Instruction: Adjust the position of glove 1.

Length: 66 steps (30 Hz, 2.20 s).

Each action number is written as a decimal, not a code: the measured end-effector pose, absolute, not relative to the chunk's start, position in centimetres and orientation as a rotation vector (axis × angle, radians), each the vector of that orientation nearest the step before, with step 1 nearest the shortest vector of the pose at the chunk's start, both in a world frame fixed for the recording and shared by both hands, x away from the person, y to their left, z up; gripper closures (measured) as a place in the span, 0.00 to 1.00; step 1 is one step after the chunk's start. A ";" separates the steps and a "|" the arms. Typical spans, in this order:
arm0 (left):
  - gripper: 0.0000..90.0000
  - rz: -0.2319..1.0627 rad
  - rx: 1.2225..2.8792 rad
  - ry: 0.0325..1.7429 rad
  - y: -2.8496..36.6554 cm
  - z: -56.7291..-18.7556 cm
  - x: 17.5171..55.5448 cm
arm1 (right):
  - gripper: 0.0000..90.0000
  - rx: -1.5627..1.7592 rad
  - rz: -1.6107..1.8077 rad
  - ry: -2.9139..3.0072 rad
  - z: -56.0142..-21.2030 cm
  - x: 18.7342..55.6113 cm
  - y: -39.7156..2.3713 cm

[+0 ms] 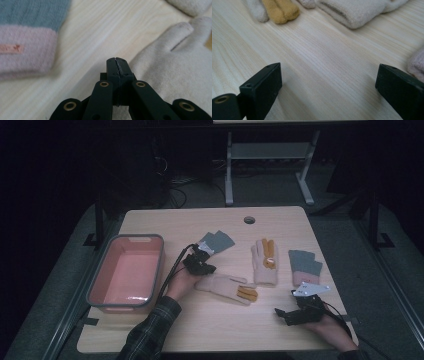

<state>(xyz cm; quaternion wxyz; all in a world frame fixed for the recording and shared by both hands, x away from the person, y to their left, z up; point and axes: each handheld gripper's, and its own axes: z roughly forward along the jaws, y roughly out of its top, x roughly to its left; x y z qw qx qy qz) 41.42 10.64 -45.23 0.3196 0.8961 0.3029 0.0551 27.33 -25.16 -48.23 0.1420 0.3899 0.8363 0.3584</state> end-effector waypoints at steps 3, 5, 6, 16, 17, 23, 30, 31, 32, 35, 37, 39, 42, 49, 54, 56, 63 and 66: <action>0.99 0.142 2.362 0.797 10.8 -45.3 41.1 | 0.07 1.125 1.034 2.413 -48.2 27.3 -25.2; 0.99 0.129 2.370 0.800 11.1 -45.2 40.5 | 0.07 1.125 1.034 2.413 -48.2 27.3 -25.2; 0.99 0.130 2.374 0.797 11.3 -45.2 40.3 | 0.07 1.126 1.035 2.413 -48.2 27.3 -25.2; 0.99 0.102 2.404 0.751 12.4 -45.1 36.8 | 0.07 1.125 1.035 2.413 -48.2 27.3 -25.2; 0.99 0.098 2.410 0.742 12.5 -45.0 36.4 | 0.07 1.124 1.035 2.413 -48.2 27.3 -25.2; 0.99 0.074 2.411 0.707 13.3 -44.9 34.2 | 0.07 1.125 1.035 2.413 -48.2 27.3 -25.1; 0.99 0.033 2.412 0.681 13.7 -45.0 32.0 | 0.07 1.125 1.035 2.413 -48.2 27.3 -25.1; 0.99 0.033 2.420 0.674 13.7 -45.0 31.9 | 0.07 1.125 1.035 2.413 -48.2 27.4 -25.1; 0.99 0.028 2.416 0.678 13.7 -45.0 31.7 | 0.07 1.125 1.034 2.413 -48.2 27.3 -25.1; 0.99 0.023 2.424 0.656 13.6 -44.9 31.2 | 0.07 1.125 1.035 2.413 -48.2 27.3 -25.1; 0.99 0.016 2.417 0.662 13.5 -44.9 31.0 | 0.07 1.125 1.034 2.413 -48.2 27.3 -25.1; 0.99 0.018 2.422 0.641 13.6 -44.8 30.7 | 0.07 1.125 1.035 2.413 -48.2 27.3 -25.1; 0.99 0.011 2.428 0.632 13.6 -44.7 30.5 | 0.07 1.125 1.035 2.413 -48.2 27.3 -25.1; 0.75 0.076 2.351 0.666 13.7 -43.8 30.2 | 0.07 1.125 1.035 2.413 -48.2 27.3 -25.1; 0.57 0.096 2.332 0.674 13.9 -44.0 29.9 | 0.07 1.125 1.035 2.413 -48.2 27.3 -25.1; 0.53 0.091 2.335 0.677 14.0 -44.1 29.8 | 0.07 1.125 1.035 2.413 -48.2 27.3 -25.1; 0.83 0.018 2.372 0.647 13.8 -44.7 29.0 | 0.07 1.124 1.035 2.413 -48.2 27.4 -25.1; 0.89 -0.011 2.379 0.630 13.5 -44.7 28.5 | 0.07 1.125 1.035 2.413 -48.2 27.3 -25.1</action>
